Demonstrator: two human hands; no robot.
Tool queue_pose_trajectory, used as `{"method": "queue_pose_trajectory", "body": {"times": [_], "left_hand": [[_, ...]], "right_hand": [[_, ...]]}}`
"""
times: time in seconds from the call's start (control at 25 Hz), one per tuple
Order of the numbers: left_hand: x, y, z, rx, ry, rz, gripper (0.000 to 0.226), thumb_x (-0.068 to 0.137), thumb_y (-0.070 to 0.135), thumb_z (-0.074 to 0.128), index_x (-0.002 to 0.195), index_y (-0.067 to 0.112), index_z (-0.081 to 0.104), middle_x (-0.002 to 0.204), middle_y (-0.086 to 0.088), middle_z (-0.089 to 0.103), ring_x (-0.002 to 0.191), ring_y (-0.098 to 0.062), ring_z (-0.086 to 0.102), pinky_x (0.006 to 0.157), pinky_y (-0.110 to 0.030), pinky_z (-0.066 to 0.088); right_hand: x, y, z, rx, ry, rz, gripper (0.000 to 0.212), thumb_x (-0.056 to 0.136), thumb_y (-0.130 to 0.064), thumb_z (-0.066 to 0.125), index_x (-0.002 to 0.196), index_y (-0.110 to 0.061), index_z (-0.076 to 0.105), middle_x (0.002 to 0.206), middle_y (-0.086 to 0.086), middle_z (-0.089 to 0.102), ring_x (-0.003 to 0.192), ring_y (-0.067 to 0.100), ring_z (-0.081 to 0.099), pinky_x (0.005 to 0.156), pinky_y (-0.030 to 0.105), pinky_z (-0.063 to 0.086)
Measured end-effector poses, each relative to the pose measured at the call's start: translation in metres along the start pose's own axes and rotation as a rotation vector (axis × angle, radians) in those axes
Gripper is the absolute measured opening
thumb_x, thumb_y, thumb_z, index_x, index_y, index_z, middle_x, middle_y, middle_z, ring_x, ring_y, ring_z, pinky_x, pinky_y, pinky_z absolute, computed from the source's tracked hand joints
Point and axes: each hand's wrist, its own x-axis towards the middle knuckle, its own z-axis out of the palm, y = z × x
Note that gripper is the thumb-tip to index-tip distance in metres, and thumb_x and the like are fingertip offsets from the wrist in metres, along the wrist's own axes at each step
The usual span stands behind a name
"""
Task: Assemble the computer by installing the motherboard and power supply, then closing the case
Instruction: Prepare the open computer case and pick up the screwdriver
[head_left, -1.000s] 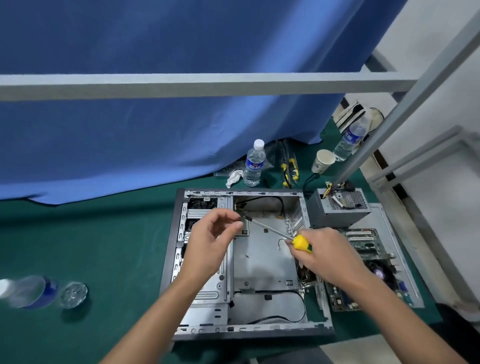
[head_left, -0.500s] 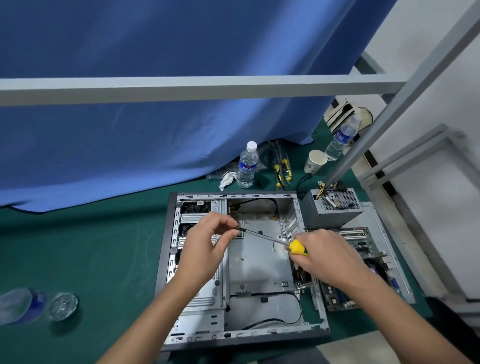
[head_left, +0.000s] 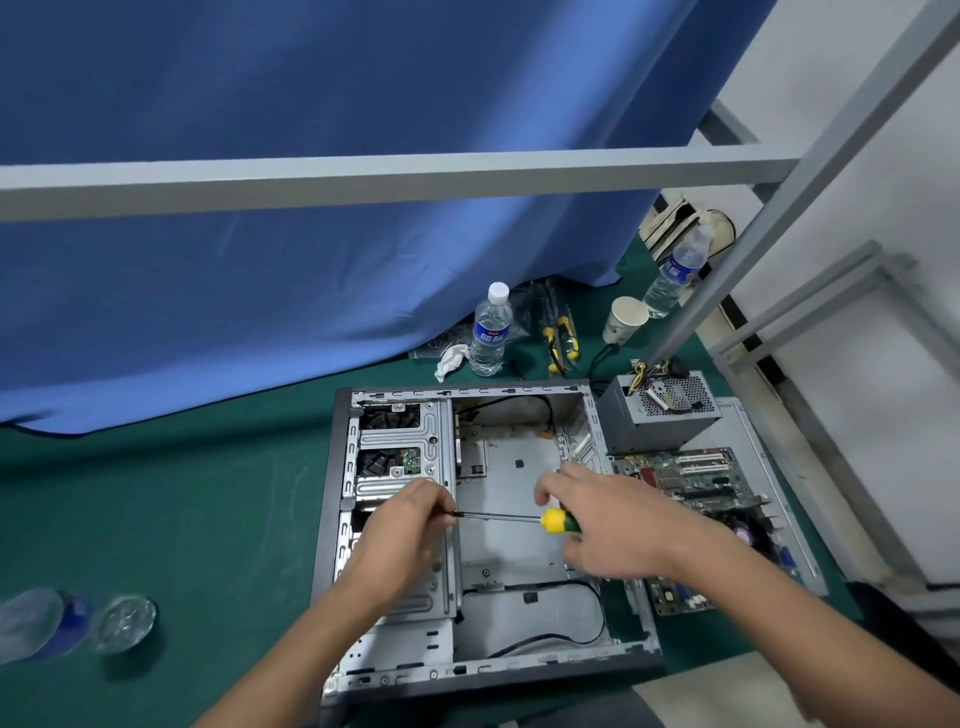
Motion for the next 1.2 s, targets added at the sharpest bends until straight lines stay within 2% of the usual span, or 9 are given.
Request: {"method": "queue_pose_trajectory", "body": {"times": [0.12,0.2,0.32,0.4,0.52,0.64,0.72,0.92,1.2], "left_hand": [[0.001,-0.016,-0.004,-0.005,-0.01,-0.084,0.013,0.094,0.007,0.061,0.095,0.02,0.06,0.092,0.011,0.059,0.079,-0.004,0.055,0.07,-0.014,0.038],[0.0,-0.026,-0.007,-0.03,-0.021,-0.128,0.014,0.094,0.005,0.06,0.094,0.019,0.059,0.092,0.009,0.06,0.081,-0.002,0.055,0.069,-0.013,0.039],[-0.001,-0.034,-0.003,-0.107,-0.039,-0.195,0.015,0.093,0.007,0.064,0.088,0.02,0.058,0.09,0.006,0.063,0.081,-0.005,0.059,0.071,-0.017,0.043],[0.003,-0.036,0.002,-0.18,-0.035,-0.246,0.017,0.093,0.007,0.064,0.085,0.021,0.057,0.09,0.003,0.066,0.082,-0.01,0.063,0.071,-0.019,0.046],[0.019,-0.04,0.006,-0.12,0.009,-0.246,0.014,0.094,0.013,0.064,0.087,0.022,0.057,0.09,0.006,0.063,0.078,-0.005,0.058,0.064,-0.012,0.039],[0.037,-0.04,0.009,-0.013,0.02,-0.225,0.015,0.096,0.016,0.061,0.087,0.025,0.054,0.089,0.011,0.057,0.076,-0.006,0.054,0.066,-0.025,0.038],[0.049,-0.042,0.012,0.027,0.033,-0.245,0.015,0.096,0.017,0.059,0.086,0.027,0.053,0.087,0.014,0.054,0.076,-0.009,0.054,0.067,-0.029,0.037],[0.061,-0.046,0.023,0.128,0.039,-0.237,0.003,0.096,0.023,0.061,0.094,0.021,0.063,0.092,0.007,0.055,0.083,-0.016,0.054,0.07,-0.031,0.041],[0.067,-0.05,0.024,-0.017,0.078,-0.308,0.007,0.09,0.016,0.071,0.085,0.017,0.065,0.088,0.004,0.055,0.073,-0.011,0.052,0.068,-0.026,0.034]], "right_hand": [[0.007,0.001,-0.015,0.337,-0.051,-0.023,0.043,0.077,-0.019,0.062,0.107,-0.044,0.043,0.108,-0.016,0.046,0.079,0.004,0.056,0.061,0.027,0.044],[0.014,-0.002,-0.023,0.63,0.073,-0.028,0.036,0.077,-0.015,0.071,0.098,-0.039,0.053,0.104,-0.012,0.058,0.079,0.012,0.065,0.071,0.038,0.056],[0.027,-0.016,-0.027,1.013,0.339,0.07,0.023,0.082,-0.018,0.077,0.094,-0.021,0.058,0.093,0.009,0.071,0.076,0.025,0.074,0.08,0.054,0.058],[0.037,-0.028,-0.028,0.957,0.394,0.113,0.019,0.088,-0.025,0.07,0.098,-0.026,0.054,0.092,0.009,0.071,0.076,0.023,0.073,0.081,0.051,0.058],[0.048,-0.04,-0.041,0.703,0.38,0.032,0.02,0.091,-0.025,0.061,0.105,-0.032,0.048,0.099,0.001,0.059,0.079,0.021,0.065,0.07,0.038,0.052],[0.057,-0.053,-0.053,0.483,0.504,-0.045,0.025,0.09,-0.029,0.066,0.107,-0.027,0.048,0.08,-0.01,0.051,0.065,0.012,0.051,0.063,0.032,0.044],[0.064,-0.059,-0.057,0.412,0.527,-0.073,0.029,0.09,-0.029,0.069,0.11,-0.022,0.05,0.078,-0.012,0.049,0.068,0.013,0.048,0.066,0.031,0.04],[0.078,-0.063,-0.057,0.304,0.482,-0.127,0.032,0.089,-0.024,0.069,0.118,-0.019,0.054,0.11,-0.001,0.058,0.098,0.021,0.054,0.084,0.035,0.043],[0.088,-0.059,-0.064,0.242,0.414,-0.125,0.035,0.089,-0.024,0.07,0.122,-0.022,0.058,0.118,-0.001,0.058,0.107,0.021,0.055,0.086,0.029,0.039]]}}
